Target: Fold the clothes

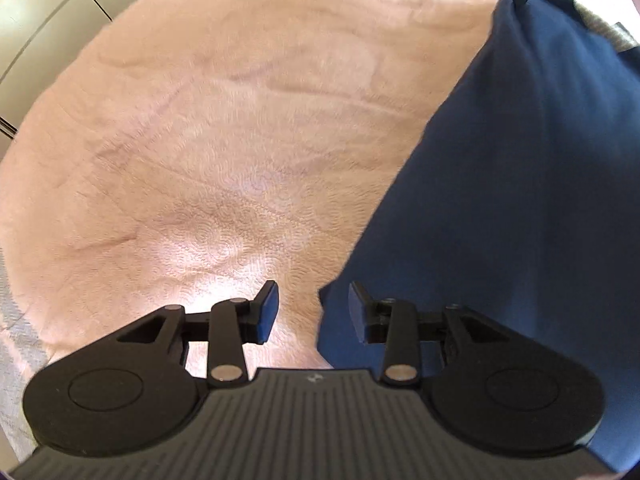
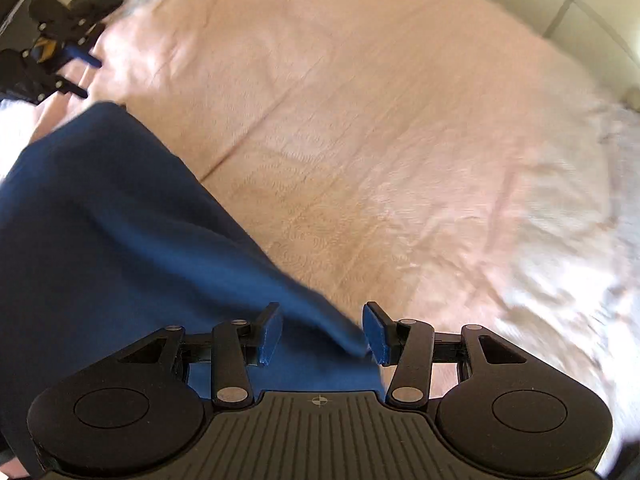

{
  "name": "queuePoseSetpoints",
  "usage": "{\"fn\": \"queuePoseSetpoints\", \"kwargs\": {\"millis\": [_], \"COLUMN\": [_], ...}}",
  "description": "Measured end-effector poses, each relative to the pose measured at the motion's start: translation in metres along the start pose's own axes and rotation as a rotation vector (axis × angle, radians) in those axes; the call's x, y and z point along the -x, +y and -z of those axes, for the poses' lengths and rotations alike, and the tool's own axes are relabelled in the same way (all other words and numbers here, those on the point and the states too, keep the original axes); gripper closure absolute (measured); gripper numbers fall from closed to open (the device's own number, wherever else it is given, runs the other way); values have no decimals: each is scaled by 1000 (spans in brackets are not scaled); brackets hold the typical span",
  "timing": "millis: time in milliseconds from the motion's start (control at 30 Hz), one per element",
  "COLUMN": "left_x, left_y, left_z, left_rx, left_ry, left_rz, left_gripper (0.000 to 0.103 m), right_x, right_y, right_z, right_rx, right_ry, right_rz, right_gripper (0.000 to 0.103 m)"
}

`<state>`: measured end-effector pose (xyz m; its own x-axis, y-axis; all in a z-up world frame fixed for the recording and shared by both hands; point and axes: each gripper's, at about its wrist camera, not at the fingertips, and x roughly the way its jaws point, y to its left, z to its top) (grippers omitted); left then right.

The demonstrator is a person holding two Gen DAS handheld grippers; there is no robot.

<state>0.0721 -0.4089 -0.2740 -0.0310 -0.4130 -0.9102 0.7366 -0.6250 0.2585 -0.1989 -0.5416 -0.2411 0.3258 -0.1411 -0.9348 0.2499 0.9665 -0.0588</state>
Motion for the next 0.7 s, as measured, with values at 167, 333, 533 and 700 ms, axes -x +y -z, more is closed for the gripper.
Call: {"fn": "queuePoseSetpoints", "kwargs": {"millis": [167,333,533,700], "left_x": [-36,-59,-51,-63], "left_y": [10,27,75,56], "left_z": [-11,-18,-8,-4], "left_rx": [-33,-37,159,104], "left_ry": [43,91,80,106], "left_rz": [101,222,247,382], "left_gripper": [67,65,66,69], "right_x": [-38,-41,-23,-25], "right_y": [-24,-25,-45,-44], "right_z": [9,36,54,55], "right_rx": [64,72,-85,-100], "right_ry": [81,114,76,94], "right_rz": [-87,-117,-154,-147], "right_gripper": [55,55,55,55]}}
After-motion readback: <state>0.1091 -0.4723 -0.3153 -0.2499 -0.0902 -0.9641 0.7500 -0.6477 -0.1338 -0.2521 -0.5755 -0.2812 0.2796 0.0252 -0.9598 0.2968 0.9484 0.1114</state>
